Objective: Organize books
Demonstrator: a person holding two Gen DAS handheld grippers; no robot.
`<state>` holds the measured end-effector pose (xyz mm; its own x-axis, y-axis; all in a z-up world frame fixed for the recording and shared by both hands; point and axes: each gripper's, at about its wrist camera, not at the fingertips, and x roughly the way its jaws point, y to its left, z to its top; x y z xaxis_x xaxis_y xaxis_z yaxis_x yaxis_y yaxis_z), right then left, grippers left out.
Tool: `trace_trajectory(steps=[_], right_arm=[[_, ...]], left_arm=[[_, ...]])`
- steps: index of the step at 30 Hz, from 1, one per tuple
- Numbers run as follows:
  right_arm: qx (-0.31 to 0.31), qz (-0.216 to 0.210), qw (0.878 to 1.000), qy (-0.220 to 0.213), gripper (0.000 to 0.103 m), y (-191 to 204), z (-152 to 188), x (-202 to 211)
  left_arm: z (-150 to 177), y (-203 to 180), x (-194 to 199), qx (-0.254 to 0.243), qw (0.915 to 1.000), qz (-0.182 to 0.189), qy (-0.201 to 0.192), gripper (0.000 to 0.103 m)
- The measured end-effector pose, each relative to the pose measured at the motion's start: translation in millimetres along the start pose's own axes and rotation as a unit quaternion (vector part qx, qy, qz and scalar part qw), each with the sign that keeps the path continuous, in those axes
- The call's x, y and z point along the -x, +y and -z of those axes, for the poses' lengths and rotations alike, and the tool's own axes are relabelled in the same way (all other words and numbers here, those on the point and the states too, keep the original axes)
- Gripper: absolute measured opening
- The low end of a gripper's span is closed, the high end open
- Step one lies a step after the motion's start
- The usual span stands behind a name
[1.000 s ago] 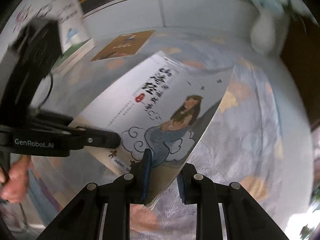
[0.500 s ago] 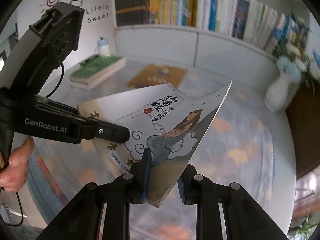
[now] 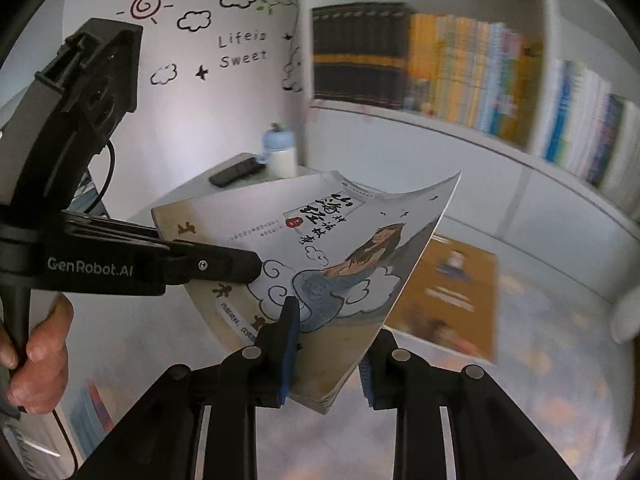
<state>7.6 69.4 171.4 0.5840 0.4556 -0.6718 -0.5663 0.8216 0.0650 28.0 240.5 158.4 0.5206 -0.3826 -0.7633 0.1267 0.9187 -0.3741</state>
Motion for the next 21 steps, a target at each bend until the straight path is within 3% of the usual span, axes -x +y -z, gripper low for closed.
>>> trace_trajectory(steps=[5,8,21], right_arm=[[-0.013,-0.020,0.999,0.023,0.025,30.0,-30.6,-65.9],[-0.022,-0.025,0.999,0.040,0.025,38.2,-43.7,-98.6],[-0.043,-0.033,0.995,0.078,0.026,36.0,-54.0,-153.7]], left_arm=[[-17.3,62.5,-18.2,0.029,0.9995,-0.001,0.010,0.012],[-22.4,74.8,-28.6,0.041,0.9991,0.004,0.011,0.013],[-20.9,130.9,-52.9,0.088,0.9956,0.021,0.023,0.017]])
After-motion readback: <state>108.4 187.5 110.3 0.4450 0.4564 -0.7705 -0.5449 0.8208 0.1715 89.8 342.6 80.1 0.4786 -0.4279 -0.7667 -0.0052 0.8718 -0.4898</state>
